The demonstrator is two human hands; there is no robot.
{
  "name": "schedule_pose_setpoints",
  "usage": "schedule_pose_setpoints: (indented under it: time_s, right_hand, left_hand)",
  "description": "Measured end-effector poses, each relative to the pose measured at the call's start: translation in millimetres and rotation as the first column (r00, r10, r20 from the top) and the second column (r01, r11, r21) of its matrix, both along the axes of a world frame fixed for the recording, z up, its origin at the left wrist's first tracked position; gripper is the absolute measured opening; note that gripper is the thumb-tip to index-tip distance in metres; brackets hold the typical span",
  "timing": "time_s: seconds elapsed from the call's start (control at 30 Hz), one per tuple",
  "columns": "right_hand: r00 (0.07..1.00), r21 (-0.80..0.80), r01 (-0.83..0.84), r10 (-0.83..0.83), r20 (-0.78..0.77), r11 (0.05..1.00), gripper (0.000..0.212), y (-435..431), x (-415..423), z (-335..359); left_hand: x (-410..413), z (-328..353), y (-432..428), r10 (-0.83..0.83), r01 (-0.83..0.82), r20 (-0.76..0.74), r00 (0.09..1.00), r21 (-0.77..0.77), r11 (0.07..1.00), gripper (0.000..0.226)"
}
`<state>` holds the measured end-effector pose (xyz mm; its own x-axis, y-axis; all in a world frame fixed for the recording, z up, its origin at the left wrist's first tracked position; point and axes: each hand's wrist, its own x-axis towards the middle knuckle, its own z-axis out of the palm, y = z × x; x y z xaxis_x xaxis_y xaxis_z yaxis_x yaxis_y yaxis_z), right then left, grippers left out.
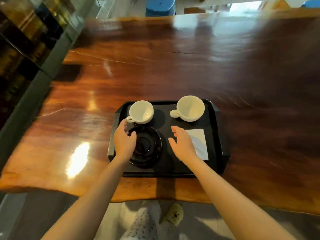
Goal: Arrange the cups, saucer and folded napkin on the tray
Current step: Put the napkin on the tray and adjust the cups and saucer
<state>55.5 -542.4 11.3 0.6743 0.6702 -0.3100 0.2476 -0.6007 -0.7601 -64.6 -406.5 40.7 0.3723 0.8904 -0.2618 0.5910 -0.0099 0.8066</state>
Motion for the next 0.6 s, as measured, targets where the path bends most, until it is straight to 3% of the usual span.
schedule_pose_setpoints:
  time_s: [0.13, 0.3, 0.37, 0.5, 0.6]
  right_hand:
    - [0.994, -0.034, -0.093, 0.091, -0.067, 0.995, 0.061, 43.9, 0.5, -3.1]
    - [0.993, -0.075, -0.066, 0.057, -0.107, 0.995, 0.079, 89.7, 14.3, -10.7]
    - [0.993, -0.067, -0.036, 0.028, -0.113, 0.997, 0.08, 100.7, 16.8, -13.4]
    - [0.99, 0.062, 0.052, -0.044, -0.133, 0.997, 0.062, 111.9, 10.0, -16.5]
    - [0.975, 0.118, 0.16, -0.139, -0.171, 0.98, 0.064, 109.7, 2.3, -20.4]
  left_hand:
    - [4.1, -7.8, 48.5, -0.166, 0.172, -0.121, 0.979, 0.044, 0.984, 0.071]
    - [24.0, -26.6, 77.6, -0.351, 0.339, -0.131, 0.927, -0.102, 0.935, 0.084]
    - [27.8, -32.6, 87.3, -0.398, 0.389, -0.158, 0.904, -0.086, 0.917, 0.078]
    - [33.9, -37.4, 99.9, -0.424, 0.42, -0.113, 0.899, -0.059, 0.906, 0.062]
    - [40.0, -38.4, 105.6, -0.48, 0.478, -0.116, 0.87, -0.041, 0.877, 0.055]
